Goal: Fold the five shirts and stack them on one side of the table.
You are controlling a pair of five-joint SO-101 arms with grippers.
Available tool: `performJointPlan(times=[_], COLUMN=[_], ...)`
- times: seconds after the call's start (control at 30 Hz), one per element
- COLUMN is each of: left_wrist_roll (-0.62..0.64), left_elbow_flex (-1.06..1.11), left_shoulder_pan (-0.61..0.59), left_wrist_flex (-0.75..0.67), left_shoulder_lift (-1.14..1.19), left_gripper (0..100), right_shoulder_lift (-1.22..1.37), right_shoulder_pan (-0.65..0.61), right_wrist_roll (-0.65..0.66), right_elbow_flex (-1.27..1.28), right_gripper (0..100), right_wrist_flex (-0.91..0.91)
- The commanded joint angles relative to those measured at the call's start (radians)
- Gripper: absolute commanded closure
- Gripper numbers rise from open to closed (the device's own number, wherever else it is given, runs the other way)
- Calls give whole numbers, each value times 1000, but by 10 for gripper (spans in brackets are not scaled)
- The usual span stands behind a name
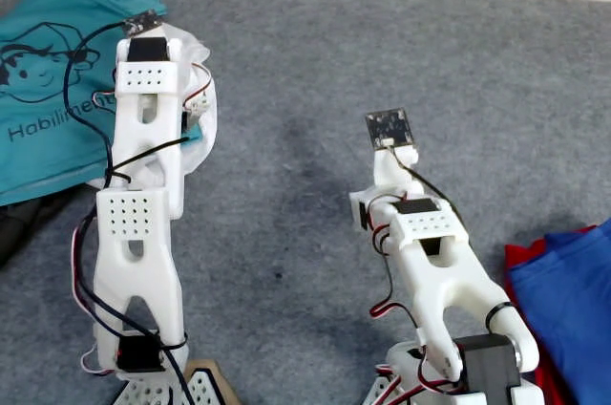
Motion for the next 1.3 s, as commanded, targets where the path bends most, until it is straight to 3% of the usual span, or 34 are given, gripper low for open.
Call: performJointPlan(times=[0.0, 0.23, 0.77, 1.27], left_wrist_roll=[-3, -3, 2, 0], left_elbow_flex=[-38, -88, -171, -59], left_shoulder_pan=[18, 44, -67, -5], left_wrist_flex=[14, 15, 34, 6], left_shoulder_lift=[-8, -13, 59, 67], left_gripper=[921, 795, 794, 794], right_shoulder_lift=[-4, -2, -1, -5], right_shoulder_pan=[-7, -27, -27, -27], right_wrist_roll=[15, 48, 48, 48], right_elbow_flex=[-10, -8, -8, -8], right_gripper=[986, 986, 986, 986], right_wrist_flex=[-16, -16, -16, -15])
